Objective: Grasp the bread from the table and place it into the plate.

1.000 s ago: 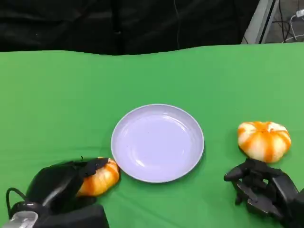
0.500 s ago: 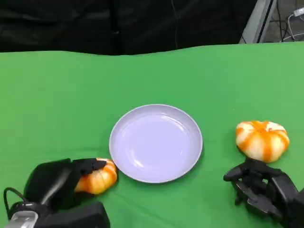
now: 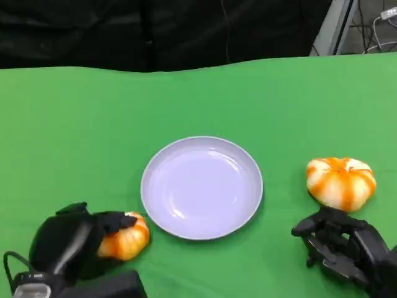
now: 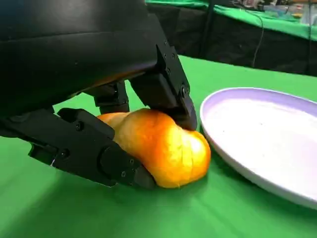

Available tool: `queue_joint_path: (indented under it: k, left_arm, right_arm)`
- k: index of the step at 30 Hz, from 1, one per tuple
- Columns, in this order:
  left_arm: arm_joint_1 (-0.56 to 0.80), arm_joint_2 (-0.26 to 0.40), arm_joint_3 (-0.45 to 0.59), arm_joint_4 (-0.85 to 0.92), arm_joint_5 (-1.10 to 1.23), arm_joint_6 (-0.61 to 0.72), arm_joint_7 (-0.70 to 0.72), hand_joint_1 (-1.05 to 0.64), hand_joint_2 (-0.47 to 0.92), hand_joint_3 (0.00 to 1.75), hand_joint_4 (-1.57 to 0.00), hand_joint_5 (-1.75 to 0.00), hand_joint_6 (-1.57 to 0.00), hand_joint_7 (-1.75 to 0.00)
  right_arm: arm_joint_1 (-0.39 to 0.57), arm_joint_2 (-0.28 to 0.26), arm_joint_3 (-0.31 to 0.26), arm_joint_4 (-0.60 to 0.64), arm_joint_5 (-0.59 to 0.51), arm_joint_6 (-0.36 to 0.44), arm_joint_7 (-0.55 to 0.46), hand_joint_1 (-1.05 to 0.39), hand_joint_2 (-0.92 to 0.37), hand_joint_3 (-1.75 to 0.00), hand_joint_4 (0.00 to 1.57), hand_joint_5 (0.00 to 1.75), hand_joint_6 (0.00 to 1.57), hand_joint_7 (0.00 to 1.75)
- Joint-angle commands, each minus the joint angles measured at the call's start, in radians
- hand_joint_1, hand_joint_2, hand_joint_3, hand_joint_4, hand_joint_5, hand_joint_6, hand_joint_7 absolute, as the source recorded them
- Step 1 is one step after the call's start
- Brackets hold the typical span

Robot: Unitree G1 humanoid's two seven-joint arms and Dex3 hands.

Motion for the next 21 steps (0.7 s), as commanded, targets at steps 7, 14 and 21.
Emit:
queue_joint_path:
  k: [7,14,21]
  left_arm:
    - [0.168,0.026,0.077,-0.335,0.022,0.131,-0.104,-0.11,0.90,0.01,-0.71,-1.74,-1.36,-0.10]
    - [0.206,0.016,0.099,-0.441,0.055,0.180,-0.122,-0.09,0.89,0.00,-0.74,-1.72,-1.38,-0.12]
    - [0.242,0.009,0.152,-0.592,0.093,0.186,-0.114,-0.10,0.89,0.00,-0.78,-1.75,-1.39,-0.16]
  right_arm:
    - [0.006,-0.013,-0.001,0.021,0.001,0.014,-0.006,-0.28,-0.92,-0.43,0.65,1.75,0.76,1.05]
    - [0.004,-0.016,0.003,0.025,-0.009,0.010,-0.018,-0.28,-0.92,-0.44,0.66,1.75,0.76,1.04]
    - [0.000,-0.012,-0.001,0.034,0.002,0.006,-0.004,-0.27,-0.92,-0.44,0.66,1.75,0.77,1.04]
